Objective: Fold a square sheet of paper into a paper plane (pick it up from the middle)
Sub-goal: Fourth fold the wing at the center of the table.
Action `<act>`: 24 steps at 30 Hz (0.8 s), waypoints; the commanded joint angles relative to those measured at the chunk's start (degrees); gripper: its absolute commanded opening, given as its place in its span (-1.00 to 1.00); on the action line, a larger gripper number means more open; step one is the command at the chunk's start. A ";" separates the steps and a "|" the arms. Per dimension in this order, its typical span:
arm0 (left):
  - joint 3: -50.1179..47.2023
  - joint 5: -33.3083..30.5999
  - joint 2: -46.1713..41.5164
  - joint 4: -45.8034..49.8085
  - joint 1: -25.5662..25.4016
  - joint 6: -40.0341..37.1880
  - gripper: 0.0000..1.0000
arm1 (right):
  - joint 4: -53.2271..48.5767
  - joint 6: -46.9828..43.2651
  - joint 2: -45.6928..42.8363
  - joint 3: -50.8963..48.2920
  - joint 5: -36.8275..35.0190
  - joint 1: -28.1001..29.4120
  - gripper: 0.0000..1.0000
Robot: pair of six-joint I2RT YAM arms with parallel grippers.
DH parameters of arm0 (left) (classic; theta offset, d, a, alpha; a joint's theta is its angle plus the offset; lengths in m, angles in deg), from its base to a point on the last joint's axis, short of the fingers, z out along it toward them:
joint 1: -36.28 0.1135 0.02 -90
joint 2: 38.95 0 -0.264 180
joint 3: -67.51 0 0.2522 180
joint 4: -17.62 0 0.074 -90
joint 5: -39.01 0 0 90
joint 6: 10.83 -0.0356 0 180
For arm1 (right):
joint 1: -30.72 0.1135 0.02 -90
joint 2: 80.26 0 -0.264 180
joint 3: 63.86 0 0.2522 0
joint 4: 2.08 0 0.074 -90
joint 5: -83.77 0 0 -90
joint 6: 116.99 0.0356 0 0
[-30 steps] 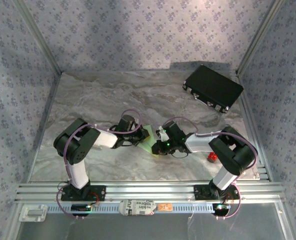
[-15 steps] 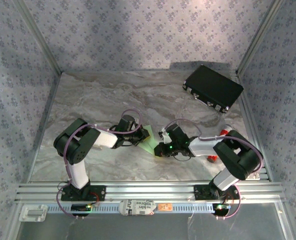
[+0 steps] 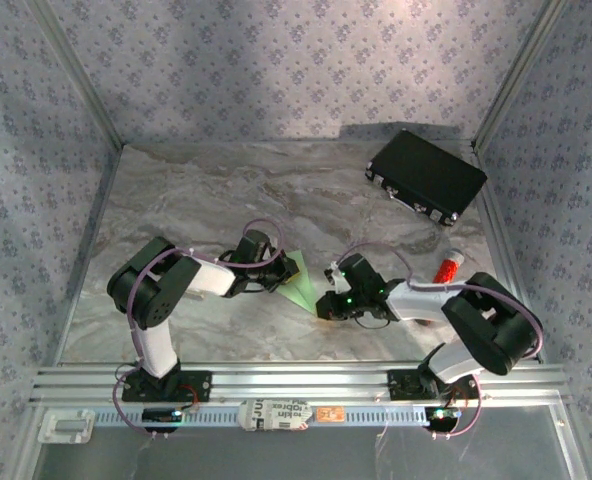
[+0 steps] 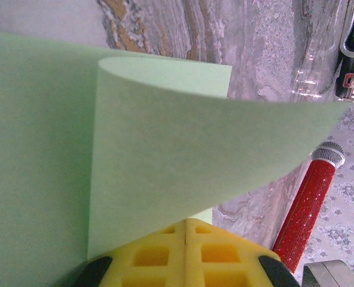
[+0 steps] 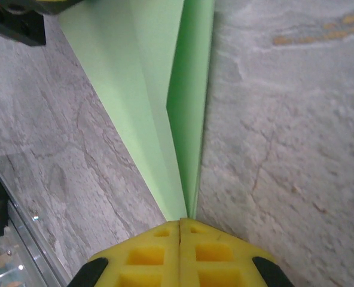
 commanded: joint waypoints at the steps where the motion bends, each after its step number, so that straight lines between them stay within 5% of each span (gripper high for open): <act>1: -1.92 -3.45 2.97 5.78 0.61 -0.41 -0.95 | -10.73 -2.36 -1.14 -2.10 -1.52 -0.26 -0.90; 12: -2.00 -3.27 2.39 5.73 0.54 -0.45 -0.95 | -8.96 -0.56 -8.85 4.07 0.43 -1.02 -0.89; 24: -1.84 -3.10 3.00 5.12 0.48 -0.18 -0.95 | -4.54 3.12 7.45 16.53 0.46 0.14 -0.86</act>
